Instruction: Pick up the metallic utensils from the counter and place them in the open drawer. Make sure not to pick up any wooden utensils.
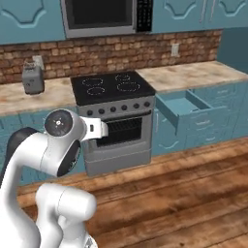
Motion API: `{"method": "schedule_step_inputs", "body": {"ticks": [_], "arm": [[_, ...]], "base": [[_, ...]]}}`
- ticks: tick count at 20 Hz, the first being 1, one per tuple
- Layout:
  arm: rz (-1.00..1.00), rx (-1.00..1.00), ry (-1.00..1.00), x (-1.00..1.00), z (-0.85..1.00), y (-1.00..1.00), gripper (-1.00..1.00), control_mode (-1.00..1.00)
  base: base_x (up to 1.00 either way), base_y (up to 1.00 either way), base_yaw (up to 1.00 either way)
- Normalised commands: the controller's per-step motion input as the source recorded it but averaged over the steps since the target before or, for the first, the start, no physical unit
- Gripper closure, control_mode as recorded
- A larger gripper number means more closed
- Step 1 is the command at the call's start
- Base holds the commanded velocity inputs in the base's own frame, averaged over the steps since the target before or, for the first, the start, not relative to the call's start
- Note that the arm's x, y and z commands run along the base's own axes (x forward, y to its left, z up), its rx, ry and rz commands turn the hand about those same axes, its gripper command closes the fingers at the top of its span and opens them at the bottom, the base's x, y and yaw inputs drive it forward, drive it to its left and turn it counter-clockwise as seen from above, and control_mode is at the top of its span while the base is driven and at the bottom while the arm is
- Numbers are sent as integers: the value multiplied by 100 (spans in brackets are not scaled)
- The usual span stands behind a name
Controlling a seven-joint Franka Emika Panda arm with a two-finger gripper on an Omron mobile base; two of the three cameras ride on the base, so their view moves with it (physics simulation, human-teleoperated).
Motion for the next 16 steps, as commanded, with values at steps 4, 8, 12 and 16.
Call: {"method": "schedule_step_inputs", "body": {"ticks": [4,8,12,16], "arm": [[0,0,0,0,0,0,-100,100],[0,0,0,0,0,0,-100,100],[0,0,0,0,0,0,-100,100],[0,0,0,0,0,0,-100,100]], "base": [[-100,39,51],[-100,72,35],[-100,39,14],[-100,10,2]]}}
